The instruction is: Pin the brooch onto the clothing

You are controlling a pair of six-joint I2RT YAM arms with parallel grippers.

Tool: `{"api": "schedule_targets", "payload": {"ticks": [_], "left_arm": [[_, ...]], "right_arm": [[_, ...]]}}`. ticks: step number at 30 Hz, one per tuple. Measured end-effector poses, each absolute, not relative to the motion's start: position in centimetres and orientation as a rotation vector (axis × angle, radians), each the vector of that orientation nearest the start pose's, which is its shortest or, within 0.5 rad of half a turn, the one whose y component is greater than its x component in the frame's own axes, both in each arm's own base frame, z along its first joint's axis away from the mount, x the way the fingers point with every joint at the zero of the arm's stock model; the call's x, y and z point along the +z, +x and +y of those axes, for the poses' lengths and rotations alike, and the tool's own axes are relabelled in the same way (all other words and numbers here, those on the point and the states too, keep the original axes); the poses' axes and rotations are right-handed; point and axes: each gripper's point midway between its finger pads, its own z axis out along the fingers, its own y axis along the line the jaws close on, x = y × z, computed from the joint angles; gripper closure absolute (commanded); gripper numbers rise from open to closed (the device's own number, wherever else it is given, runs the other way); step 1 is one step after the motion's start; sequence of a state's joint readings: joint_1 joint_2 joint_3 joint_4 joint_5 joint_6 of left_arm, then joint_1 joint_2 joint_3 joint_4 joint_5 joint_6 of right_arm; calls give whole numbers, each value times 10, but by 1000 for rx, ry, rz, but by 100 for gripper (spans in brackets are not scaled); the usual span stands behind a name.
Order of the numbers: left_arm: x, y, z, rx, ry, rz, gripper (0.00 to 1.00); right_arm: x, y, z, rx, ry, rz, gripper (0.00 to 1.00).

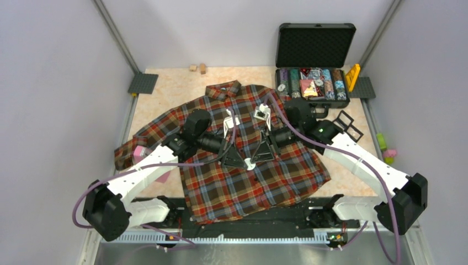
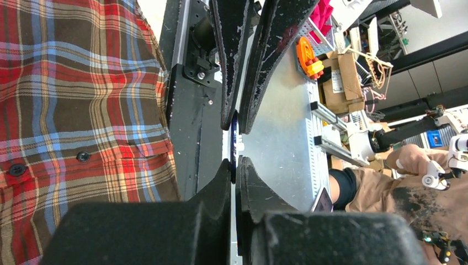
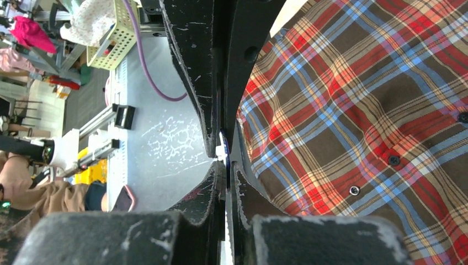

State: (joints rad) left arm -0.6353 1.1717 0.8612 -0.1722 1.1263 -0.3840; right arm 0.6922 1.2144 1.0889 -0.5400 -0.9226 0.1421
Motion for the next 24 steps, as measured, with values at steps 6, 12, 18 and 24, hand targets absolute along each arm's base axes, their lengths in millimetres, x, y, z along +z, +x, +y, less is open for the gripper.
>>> {"api": "schedule_targets", "payload": {"ticks": [6, 12, 18, 24], "left_arm": [[239, 129, -294, -1668, 1004, 1956, 100], [253, 139, -285, -1537, 943, 1876, 100], [265, 146, -281, -1492, 916, 1812, 100], [262, 148, -281, -1502, 917, 1823, 100]], "right_arm": [[253, 145, 296, 1386, -1055, 2031, 38], [274, 151, 283, 1298, -891, 1912, 31], [284, 157, 280, 1341, -689, 1798, 30], [274, 158, 290, 1476, -587, 1778, 32]]}}
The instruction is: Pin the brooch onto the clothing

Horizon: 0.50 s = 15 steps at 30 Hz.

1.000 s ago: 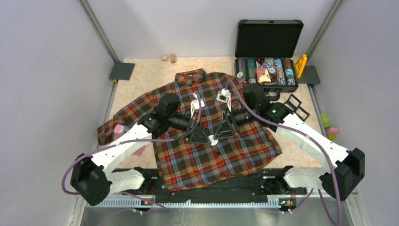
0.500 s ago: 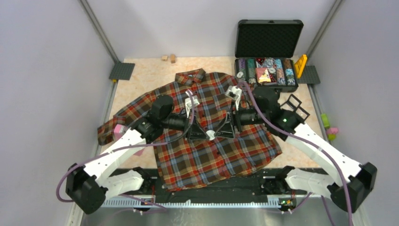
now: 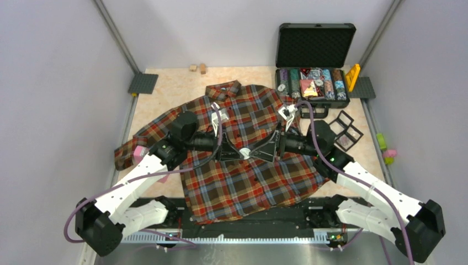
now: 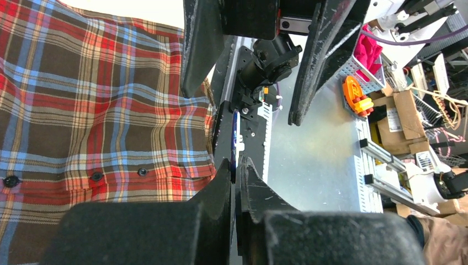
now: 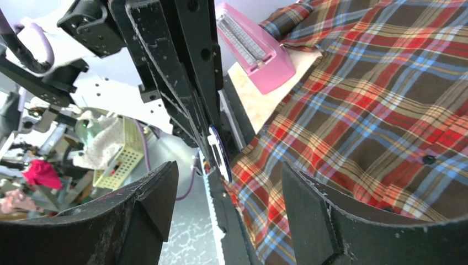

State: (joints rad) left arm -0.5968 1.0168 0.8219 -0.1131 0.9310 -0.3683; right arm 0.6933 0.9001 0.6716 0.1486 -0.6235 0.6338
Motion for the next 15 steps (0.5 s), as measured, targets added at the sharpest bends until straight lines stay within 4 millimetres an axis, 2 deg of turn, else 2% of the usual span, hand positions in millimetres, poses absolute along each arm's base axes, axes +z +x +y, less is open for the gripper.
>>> {"api": "schedule_targets", "payload": {"ticks": [9, 13, 15], "left_arm": [[260, 144, -282, -1530, 937, 1825, 100], [261, 143, -282, -1533, 939, 1824, 100], [261, 143, -282, -1534, 940, 1823, 100]], "right_arm": [[290, 156, 298, 1568, -583, 1711, 48], [285, 152, 304, 1587, -608, 1727, 48], [278, 148, 309, 1598, -625, 1750, 53]]}}
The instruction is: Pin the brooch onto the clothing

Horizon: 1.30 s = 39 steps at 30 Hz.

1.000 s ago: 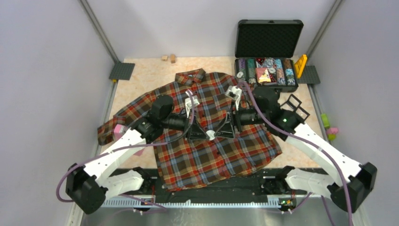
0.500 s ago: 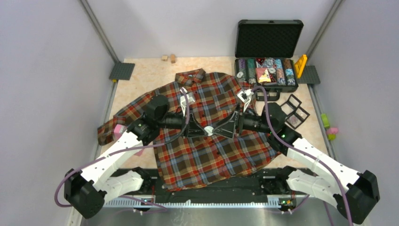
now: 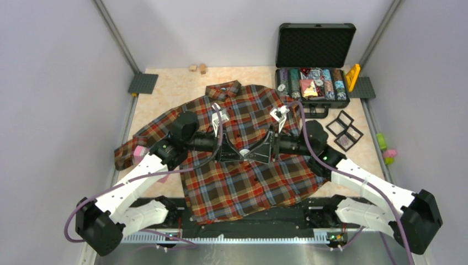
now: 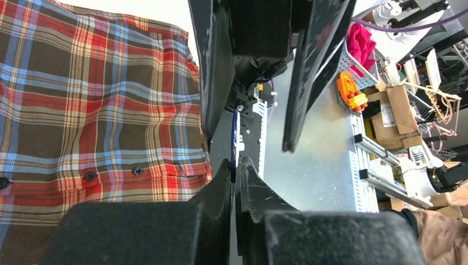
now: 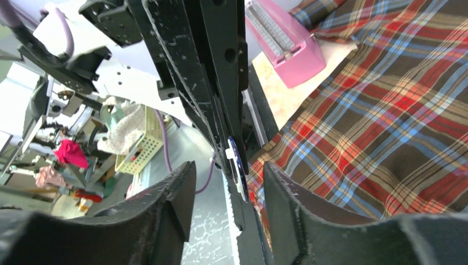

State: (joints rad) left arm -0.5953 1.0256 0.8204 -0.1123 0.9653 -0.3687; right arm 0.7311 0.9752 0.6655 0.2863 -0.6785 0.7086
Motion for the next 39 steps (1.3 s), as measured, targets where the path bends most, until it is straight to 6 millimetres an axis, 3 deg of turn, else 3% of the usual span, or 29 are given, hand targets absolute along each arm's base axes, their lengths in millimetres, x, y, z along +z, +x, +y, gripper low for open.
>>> {"api": "schedule_targets", "payload": {"ticks": [4, 13, 20, 25, 33, 39], "left_arm": [[261, 143, -281, -1538, 942, 1823, 100], [259, 142, -281, -1540, 943, 1828, 100], [259, 141, -281, -1545, 947, 1825, 100], [259, 141, -281, -1547, 949, 1825, 100], [260, 139, -281, -1558, 958, 1820, 100], [257, 139, -279, -1562, 951, 1833, 100]], "right_arm": [[266, 141, 317, 1610, -658, 1795, 64], [264, 141, 318, 1611, -659, 1804, 61], [270, 139, 312, 1589, -664, 1776, 65], [267, 140, 312, 1575, -661, 1789, 72], [265, 141, 311, 1561, -654, 1800, 93], [260, 145, 313, 1546, -652, 1824, 98]]}}
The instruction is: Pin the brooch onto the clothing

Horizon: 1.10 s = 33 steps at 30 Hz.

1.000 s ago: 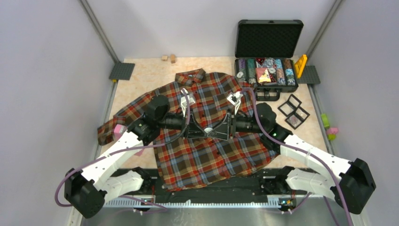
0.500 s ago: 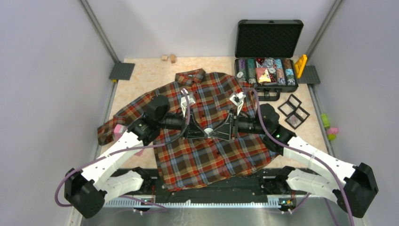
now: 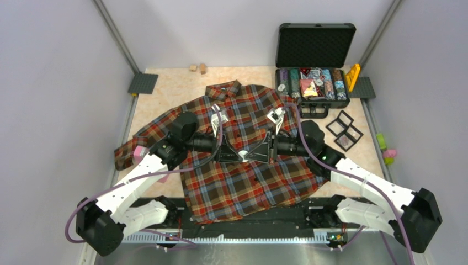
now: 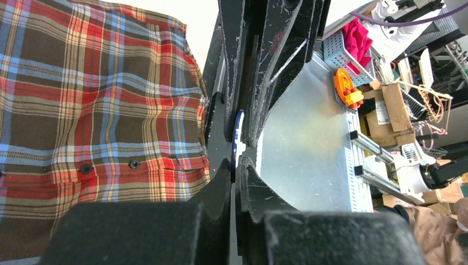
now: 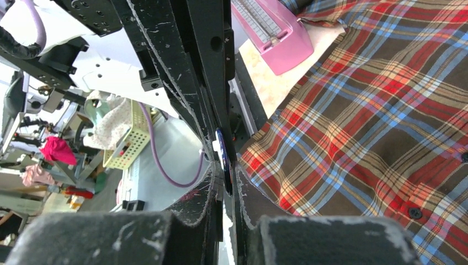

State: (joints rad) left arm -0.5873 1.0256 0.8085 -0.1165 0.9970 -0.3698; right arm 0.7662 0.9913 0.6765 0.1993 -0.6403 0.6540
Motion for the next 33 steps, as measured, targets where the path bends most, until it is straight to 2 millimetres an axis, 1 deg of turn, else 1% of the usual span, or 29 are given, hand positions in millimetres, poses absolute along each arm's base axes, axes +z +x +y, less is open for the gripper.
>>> {"api": "schedule_targets", "payload": {"ticks": [8, 12, 19, 30, 33], "left_arm": [[247, 145, -276, -1544, 908, 1885, 100], [239, 149, -274, -1528, 876, 1928, 100], [227, 151, -270, -1500, 834, 1996, 100], [222, 154, -270, -1494, 822, 2019, 100], [223, 155, -271, -1495, 825, 2010, 100]], "right_arm": [[248, 154, 319, 1497, -643, 1912, 99], [238, 158, 324, 1454, -645, 1975, 100], [225, 160, 328, 1414, -640, 2038, 100], [221, 161, 327, 1372, -662, 2040, 96], [222, 162, 327, 1356, -670, 2040, 93]]}}
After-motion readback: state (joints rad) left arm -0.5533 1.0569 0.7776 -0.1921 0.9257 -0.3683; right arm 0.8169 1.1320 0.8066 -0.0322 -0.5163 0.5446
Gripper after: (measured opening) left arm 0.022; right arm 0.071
